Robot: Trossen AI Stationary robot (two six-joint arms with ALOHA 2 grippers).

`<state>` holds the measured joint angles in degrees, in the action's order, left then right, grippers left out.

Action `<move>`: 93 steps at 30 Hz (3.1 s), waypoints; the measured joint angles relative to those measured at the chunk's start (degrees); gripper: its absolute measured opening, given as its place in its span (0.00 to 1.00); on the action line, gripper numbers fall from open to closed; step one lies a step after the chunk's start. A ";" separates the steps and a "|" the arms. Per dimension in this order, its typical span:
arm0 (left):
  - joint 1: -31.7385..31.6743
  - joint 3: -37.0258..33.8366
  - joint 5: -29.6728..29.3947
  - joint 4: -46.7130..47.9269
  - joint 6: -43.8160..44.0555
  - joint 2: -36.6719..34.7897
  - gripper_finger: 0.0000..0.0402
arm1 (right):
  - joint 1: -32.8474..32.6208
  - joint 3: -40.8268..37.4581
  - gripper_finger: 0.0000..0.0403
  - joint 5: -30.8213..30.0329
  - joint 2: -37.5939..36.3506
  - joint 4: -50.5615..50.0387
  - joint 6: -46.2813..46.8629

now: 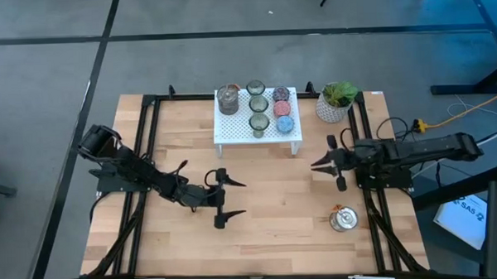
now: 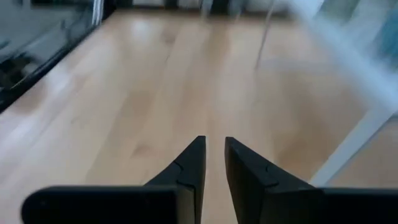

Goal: Pick & Place candle stick holders
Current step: Put the silver scented candle on the shelf aligned with the other silver scented candle

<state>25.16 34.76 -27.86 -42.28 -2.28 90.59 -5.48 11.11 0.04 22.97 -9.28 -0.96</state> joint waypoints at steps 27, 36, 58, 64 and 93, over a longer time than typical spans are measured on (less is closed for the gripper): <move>0.83 0.02 2.10 0.05 2.99 0.00 0.96 | -18.63 28.03 0.16 25.83 32.44 -63.31 36.79; 1.37 0.02 2.02 -0.02 3.02 0.00 0.96 | -34.92 28.01 0.16 24.48 38.73 -53.98 44.67; 2.15 0.02 2.01 3.21 13.62 -0.02 0.96 | -32.08 27.98 0.16 -0.95 58.50 -4.22 23.33; 2.14 0.00 2.87 4.78 16.79 0.00 0.96 | -20.73 28.01 0.16 -3.89 58.90 18.45 8.90; 5.72 21.83 21.64 45.75 25.93 0.00 0.96 | -18.63 3.84 0.16 3.51 26.78 30.00 -0.46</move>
<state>30.88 56.59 -6.22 3.47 23.64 90.59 -24.10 14.95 3.55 49.74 20.72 -1.42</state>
